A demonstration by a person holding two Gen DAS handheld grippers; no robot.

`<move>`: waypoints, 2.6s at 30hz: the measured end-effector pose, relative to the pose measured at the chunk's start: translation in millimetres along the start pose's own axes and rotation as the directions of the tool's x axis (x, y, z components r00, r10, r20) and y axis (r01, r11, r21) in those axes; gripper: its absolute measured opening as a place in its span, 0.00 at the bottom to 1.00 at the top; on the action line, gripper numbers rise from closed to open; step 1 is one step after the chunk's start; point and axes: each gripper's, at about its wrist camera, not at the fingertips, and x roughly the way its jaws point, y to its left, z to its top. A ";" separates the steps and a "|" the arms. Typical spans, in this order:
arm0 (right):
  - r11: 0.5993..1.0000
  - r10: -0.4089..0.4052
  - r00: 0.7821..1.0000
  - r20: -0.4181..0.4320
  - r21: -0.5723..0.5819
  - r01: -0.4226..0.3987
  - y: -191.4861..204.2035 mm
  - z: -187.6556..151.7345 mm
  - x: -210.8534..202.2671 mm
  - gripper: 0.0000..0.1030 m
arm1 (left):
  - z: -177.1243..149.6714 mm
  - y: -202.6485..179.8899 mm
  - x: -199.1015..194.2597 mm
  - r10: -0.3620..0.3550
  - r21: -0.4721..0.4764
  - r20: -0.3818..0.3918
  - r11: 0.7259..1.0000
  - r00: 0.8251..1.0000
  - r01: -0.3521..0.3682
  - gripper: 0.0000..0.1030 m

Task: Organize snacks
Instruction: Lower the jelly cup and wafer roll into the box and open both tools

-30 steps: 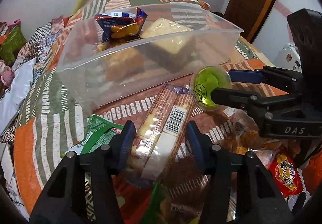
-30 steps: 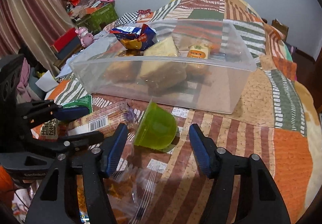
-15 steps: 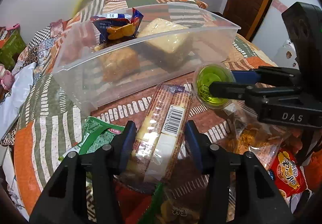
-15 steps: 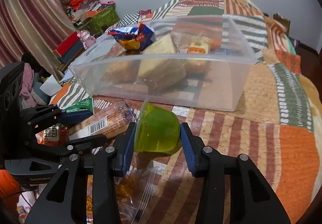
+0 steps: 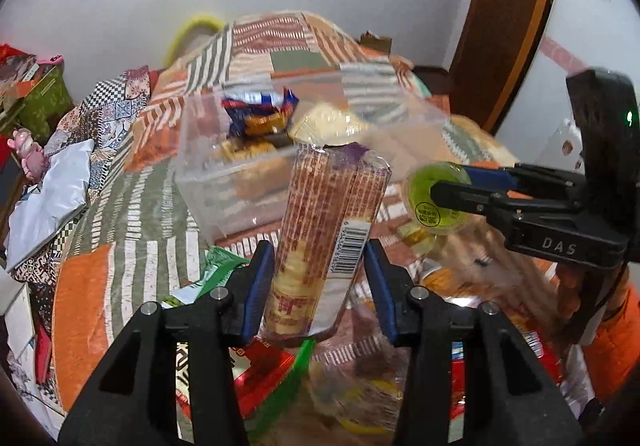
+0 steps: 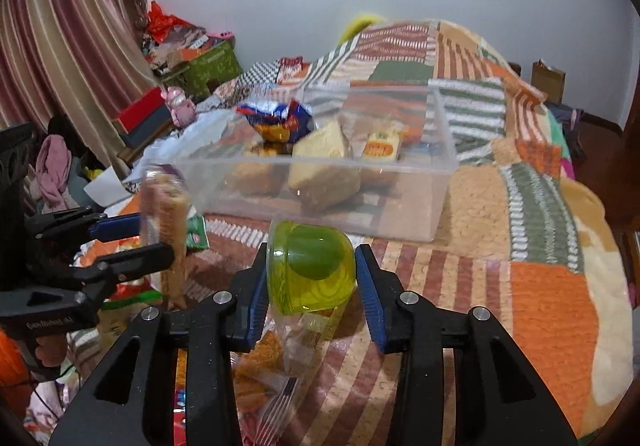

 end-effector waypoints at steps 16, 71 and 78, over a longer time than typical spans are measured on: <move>1.000 -0.022 0.989 0.143 0.006 0.021 0.7 43.1 -27.6 0.36 | 50.9 12.1 -33.0 -0.003 -0.061 0.153 0.998 0.988 0.012 0.44; 0.998 -0.062 0.991 0.119 -0.011 0.064 0.8 61.7 -19.0 0.52 | 62.7 25.2 -3.9 0.085 -0.090 0.115 0.993 0.990 -0.075 0.54; 0.997 -0.061 0.990 0.128 -0.044 0.067 21.0 30.5 -43.5 0.56 | 23.1 25.3 -32.5 0.101 -0.094 0.099 0.991 0.990 -0.092 0.67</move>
